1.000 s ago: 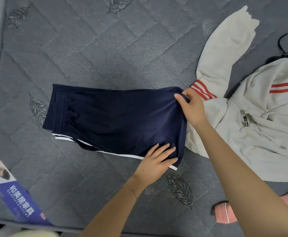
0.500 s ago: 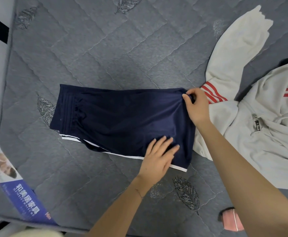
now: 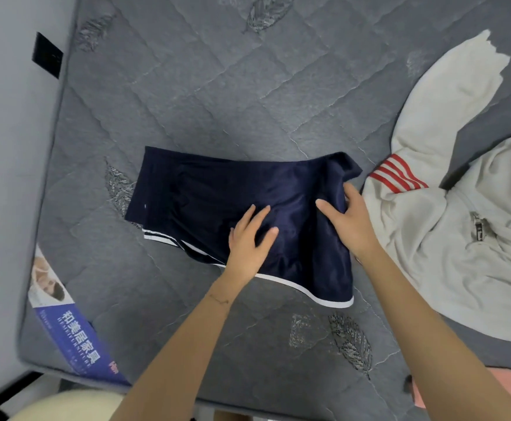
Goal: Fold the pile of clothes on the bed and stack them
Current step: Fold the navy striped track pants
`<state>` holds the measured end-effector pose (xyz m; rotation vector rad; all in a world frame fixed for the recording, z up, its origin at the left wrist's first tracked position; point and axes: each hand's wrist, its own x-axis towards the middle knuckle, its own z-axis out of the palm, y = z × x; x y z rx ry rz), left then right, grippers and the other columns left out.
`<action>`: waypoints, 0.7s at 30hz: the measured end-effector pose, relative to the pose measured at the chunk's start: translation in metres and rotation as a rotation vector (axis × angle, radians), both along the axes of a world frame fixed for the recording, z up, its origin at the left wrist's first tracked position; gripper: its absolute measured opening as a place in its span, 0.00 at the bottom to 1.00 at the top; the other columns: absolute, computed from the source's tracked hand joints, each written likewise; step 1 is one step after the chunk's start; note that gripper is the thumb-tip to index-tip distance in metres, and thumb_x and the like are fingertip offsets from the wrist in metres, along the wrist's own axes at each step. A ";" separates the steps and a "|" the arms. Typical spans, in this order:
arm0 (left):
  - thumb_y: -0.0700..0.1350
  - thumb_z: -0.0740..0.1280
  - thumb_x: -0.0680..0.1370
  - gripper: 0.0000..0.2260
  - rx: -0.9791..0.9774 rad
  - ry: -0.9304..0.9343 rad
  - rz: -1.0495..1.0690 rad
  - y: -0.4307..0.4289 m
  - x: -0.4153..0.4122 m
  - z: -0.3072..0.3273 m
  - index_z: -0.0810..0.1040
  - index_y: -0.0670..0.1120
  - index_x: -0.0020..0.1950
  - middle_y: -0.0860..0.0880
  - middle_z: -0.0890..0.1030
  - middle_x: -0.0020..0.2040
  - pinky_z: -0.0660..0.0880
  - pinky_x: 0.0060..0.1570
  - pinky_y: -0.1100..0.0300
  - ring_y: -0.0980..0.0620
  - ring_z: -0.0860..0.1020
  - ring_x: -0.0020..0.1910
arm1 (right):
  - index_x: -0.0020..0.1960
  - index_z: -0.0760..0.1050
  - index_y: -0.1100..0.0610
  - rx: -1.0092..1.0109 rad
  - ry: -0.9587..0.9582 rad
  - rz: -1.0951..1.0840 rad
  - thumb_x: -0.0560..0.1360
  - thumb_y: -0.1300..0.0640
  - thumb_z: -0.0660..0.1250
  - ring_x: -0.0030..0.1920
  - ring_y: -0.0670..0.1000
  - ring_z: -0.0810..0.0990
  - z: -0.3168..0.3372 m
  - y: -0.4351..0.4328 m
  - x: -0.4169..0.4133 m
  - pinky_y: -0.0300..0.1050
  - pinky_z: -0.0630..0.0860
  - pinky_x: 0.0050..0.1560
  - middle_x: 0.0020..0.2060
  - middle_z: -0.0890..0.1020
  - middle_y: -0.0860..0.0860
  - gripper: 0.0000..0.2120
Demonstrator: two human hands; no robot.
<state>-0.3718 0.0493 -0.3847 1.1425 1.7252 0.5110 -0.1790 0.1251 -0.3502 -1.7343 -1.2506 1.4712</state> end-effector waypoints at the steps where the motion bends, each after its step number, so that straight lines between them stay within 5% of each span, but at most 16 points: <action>1: 0.51 0.63 0.81 0.19 -0.005 -0.155 0.126 0.002 -0.009 0.010 0.69 0.57 0.72 0.52 0.66 0.75 0.57 0.74 0.57 0.54 0.63 0.74 | 0.53 0.73 0.45 0.012 0.055 0.020 0.76 0.58 0.71 0.47 0.34 0.79 0.009 0.005 -0.016 0.28 0.72 0.48 0.49 0.81 0.40 0.12; 3: 0.50 0.62 0.81 0.13 -0.046 -0.377 0.276 0.004 -0.035 0.029 0.72 0.58 0.66 0.52 0.77 0.65 0.70 0.65 0.61 0.55 0.75 0.64 | 0.53 0.73 0.48 0.018 0.133 0.069 0.75 0.59 0.71 0.46 0.34 0.79 0.019 0.013 -0.053 0.27 0.72 0.48 0.48 0.80 0.43 0.11; 6: 0.58 0.59 0.78 0.15 -0.069 -0.466 0.383 0.002 -0.079 0.049 0.75 0.56 0.62 0.51 0.83 0.54 0.78 0.50 0.60 0.52 0.82 0.51 | 0.55 0.70 0.55 0.016 0.152 0.174 0.77 0.58 0.69 0.48 0.42 0.78 0.027 0.014 -0.120 0.31 0.73 0.50 0.47 0.79 0.46 0.10; 10: 0.61 0.65 0.74 0.22 -0.079 -0.517 0.446 -0.005 -0.133 0.053 0.74 0.52 0.64 0.54 0.81 0.58 0.77 0.50 0.64 0.57 0.80 0.55 | 0.71 0.63 0.53 -0.100 0.172 0.395 0.82 0.57 0.61 0.56 0.48 0.79 0.025 0.004 -0.191 0.42 0.73 0.63 0.49 0.82 0.48 0.19; 15: 0.34 0.65 0.79 0.14 -0.003 -0.157 0.368 0.004 -0.174 0.039 0.73 0.41 0.64 0.46 0.79 0.59 0.74 0.54 0.68 0.52 0.77 0.57 | 0.74 0.62 0.54 -0.060 0.059 0.499 0.82 0.63 0.56 0.65 0.47 0.72 0.005 -0.009 -0.217 0.30 0.64 0.65 0.63 0.78 0.51 0.21; 18: 0.34 0.63 0.80 0.16 0.086 0.014 0.433 0.013 -0.201 0.036 0.73 0.37 0.68 0.43 0.77 0.65 0.69 0.67 0.57 0.48 0.74 0.64 | 0.73 0.66 0.54 0.149 -0.306 0.536 0.79 0.58 0.64 0.72 0.55 0.65 -0.012 -0.006 -0.209 0.44 0.57 0.73 0.69 0.72 0.53 0.23; 21: 0.38 0.62 0.81 0.21 0.118 0.178 0.347 0.020 -0.226 0.026 0.68 0.45 0.74 0.46 0.74 0.70 0.66 0.69 0.55 0.47 0.71 0.68 | 0.76 0.62 0.48 0.089 -0.507 0.624 0.78 0.48 0.65 0.78 0.55 0.51 -0.025 -0.003 -0.202 0.55 0.45 0.77 0.77 0.60 0.50 0.28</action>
